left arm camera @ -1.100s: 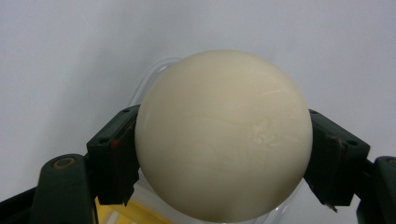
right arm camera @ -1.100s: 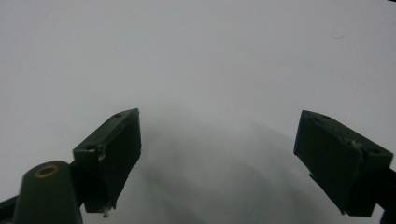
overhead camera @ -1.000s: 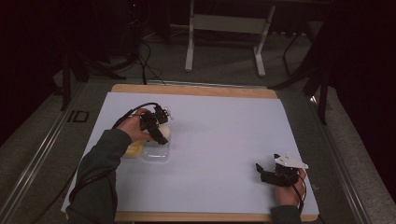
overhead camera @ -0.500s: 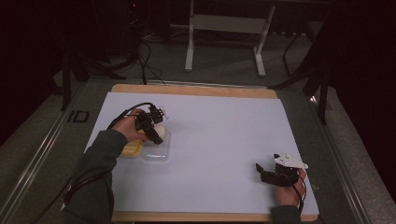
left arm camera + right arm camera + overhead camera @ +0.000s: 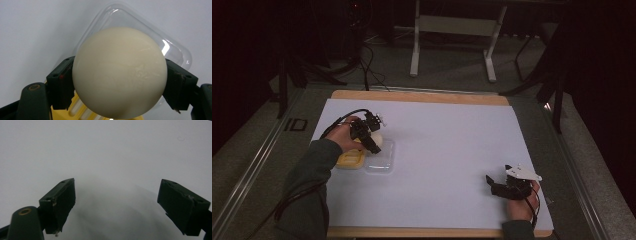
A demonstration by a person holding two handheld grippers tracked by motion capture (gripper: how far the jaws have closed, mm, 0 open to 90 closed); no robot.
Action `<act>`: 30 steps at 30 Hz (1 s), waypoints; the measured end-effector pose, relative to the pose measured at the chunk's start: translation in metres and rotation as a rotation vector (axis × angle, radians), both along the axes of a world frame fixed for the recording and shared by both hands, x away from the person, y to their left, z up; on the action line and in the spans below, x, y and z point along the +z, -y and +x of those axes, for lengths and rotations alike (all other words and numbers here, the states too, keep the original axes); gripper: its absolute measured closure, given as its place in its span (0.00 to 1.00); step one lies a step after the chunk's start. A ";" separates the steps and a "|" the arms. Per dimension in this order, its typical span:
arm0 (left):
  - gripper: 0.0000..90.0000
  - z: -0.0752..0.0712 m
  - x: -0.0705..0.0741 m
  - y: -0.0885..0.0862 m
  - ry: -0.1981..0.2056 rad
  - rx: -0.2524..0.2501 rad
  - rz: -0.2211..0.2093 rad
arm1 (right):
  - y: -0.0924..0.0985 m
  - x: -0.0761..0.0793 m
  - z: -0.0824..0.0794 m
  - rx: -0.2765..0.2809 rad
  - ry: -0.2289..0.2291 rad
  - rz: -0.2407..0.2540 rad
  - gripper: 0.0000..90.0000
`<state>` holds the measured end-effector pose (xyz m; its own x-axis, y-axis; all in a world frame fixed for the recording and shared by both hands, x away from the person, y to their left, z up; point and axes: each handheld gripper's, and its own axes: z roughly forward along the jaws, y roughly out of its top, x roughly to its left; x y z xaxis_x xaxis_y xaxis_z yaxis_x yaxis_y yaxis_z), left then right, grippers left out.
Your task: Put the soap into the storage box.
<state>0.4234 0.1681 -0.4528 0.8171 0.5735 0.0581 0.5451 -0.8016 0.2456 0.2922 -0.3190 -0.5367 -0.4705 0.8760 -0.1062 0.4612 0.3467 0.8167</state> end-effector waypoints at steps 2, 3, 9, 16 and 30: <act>0.26 0.000 0.002 -0.003 0.005 0.009 -0.006 | 0.000 0.000 0.000 0.000 0.000 0.000 0.16; 0.26 0.000 0.002 -0.003 0.005 0.009 -0.006 | 0.000 0.000 0.000 0.000 0.000 -0.001 0.17; 0.26 -0.001 0.005 -0.009 0.013 0.016 -0.004 | 0.000 0.000 0.000 -0.001 0.001 -0.001 0.17; 0.26 -0.001 0.008 -0.018 0.019 0.038 -0.001 | 0.000 0.000 0.000 -0.001 0.001 -0.002 0.17; 0.26 -0.001 0.007 -0.030 0.020 0.065 0.003 | 0.000 0.000 0.000 0.001 0.001 -0.003 0.17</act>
